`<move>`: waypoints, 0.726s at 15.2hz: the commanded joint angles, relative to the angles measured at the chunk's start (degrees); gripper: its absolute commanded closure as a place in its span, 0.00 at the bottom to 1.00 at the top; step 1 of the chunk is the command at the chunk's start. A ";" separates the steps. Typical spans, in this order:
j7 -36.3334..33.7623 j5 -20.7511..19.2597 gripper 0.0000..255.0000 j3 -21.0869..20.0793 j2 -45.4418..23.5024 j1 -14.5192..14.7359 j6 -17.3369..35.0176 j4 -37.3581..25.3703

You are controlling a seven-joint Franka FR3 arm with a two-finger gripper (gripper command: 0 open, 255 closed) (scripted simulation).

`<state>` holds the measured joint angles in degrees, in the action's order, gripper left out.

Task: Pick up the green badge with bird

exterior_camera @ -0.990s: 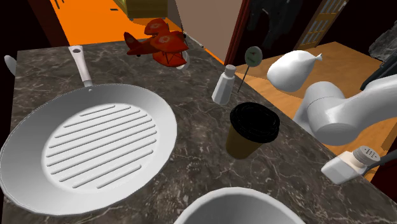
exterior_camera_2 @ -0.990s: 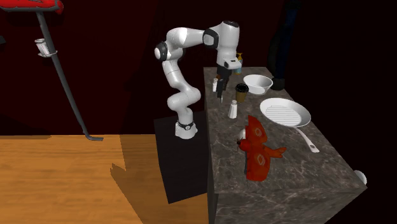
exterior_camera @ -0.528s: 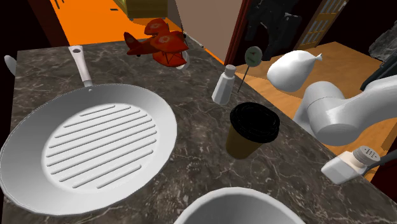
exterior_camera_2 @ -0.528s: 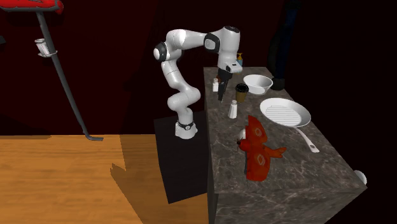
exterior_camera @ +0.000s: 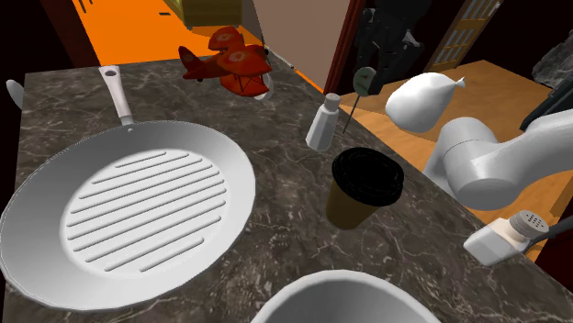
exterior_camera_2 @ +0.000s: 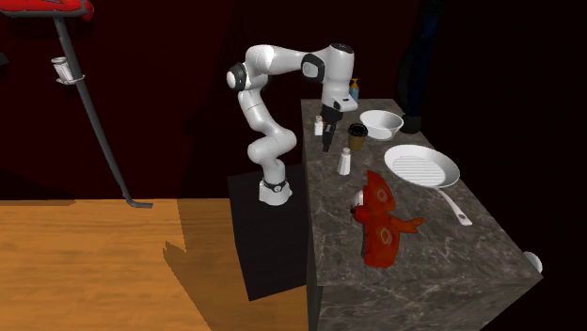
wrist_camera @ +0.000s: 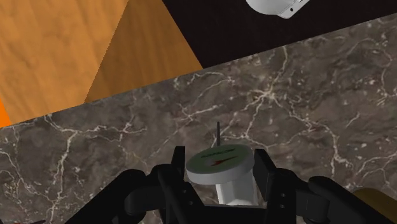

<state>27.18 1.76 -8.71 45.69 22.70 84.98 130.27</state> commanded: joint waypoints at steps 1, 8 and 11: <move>0.00 -0.02 1.00 0.00 0.00 -0.01 0.00 0.04; 0.01 -0.14 1.00 0.05 -0.89 -0.13 -2.00 -2.86; 0.07 -0.30 1.00 0.13 -1.87 -0.26 -4.03 -5.87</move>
<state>27.33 1.47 -8.51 44.33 22.48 81.66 125.62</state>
